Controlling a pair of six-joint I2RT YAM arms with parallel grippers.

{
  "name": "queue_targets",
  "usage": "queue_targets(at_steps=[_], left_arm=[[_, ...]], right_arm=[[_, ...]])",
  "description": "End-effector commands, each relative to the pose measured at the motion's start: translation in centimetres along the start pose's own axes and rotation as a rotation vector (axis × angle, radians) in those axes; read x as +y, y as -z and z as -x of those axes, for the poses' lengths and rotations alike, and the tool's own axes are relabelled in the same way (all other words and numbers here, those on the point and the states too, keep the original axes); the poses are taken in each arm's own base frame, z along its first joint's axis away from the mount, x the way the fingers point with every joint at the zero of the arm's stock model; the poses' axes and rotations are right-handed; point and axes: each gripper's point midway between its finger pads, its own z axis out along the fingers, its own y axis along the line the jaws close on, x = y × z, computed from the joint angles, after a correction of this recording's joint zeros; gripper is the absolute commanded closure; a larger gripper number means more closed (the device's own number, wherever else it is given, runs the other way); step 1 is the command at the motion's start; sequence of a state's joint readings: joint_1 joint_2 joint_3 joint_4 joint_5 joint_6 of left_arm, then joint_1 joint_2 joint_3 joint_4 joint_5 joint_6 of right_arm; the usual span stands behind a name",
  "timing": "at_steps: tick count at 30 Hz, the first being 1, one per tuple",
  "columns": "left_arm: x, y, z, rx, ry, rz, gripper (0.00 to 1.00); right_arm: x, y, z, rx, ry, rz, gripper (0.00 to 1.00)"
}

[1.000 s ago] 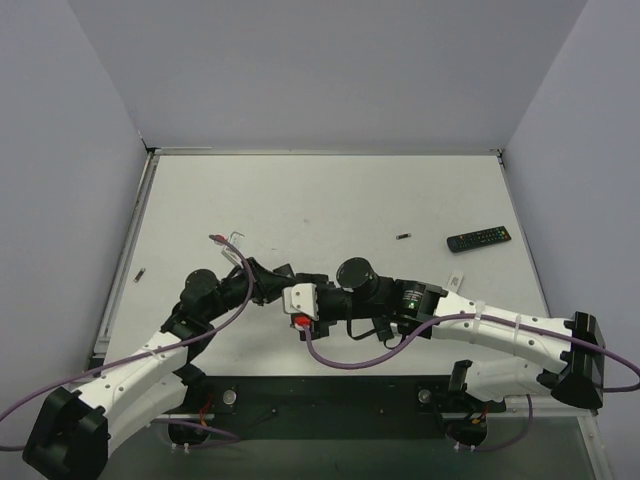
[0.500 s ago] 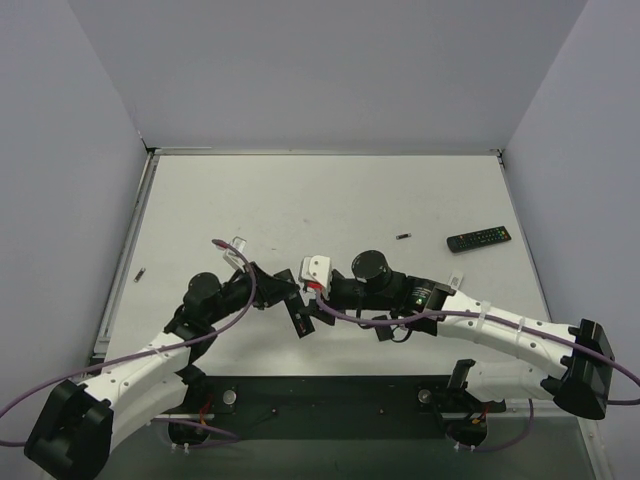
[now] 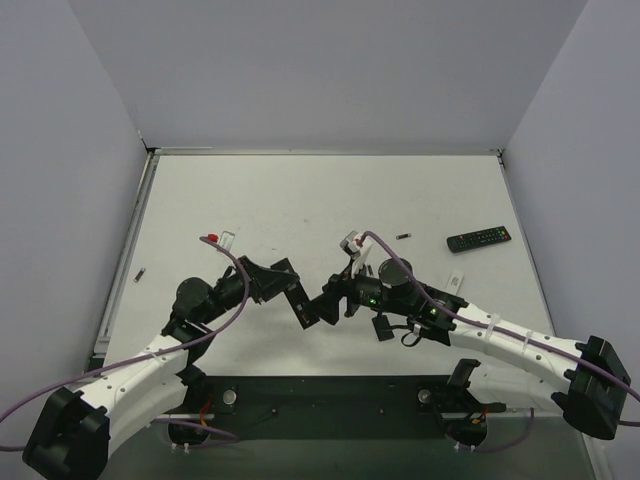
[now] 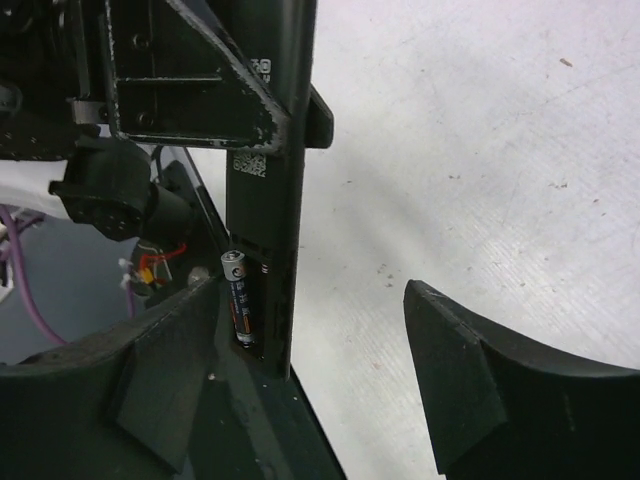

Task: Load the batteries into the remote control

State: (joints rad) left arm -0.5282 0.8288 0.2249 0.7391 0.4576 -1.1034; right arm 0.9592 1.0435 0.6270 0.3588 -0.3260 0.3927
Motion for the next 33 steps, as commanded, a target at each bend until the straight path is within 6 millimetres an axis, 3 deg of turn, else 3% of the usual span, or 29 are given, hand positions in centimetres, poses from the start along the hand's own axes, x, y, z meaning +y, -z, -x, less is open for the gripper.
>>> queue_targets(at_steps=[1, 10, 33], left_arm=[[-4.3, 0.0, 2.0, -0.063, -0.035, -0.149, 1.00], [-5.6, 0.1, 2.6, -0.083, -0.032, -0.185, 1.00], [-7.3, 0.1, 3.5, -0.105, -0.013, -0.235, 1.00]], right_arm=[[2.2, 0.4, 4.2, -0.170, -0.178, 0.080, 0.30], [2.9, -0.4, 4.6, -0.190, -0.236, 0.131, 0.29], [3.0, -1.2, 2.5, -0.118, -0.276, 0.153, 0.38]])
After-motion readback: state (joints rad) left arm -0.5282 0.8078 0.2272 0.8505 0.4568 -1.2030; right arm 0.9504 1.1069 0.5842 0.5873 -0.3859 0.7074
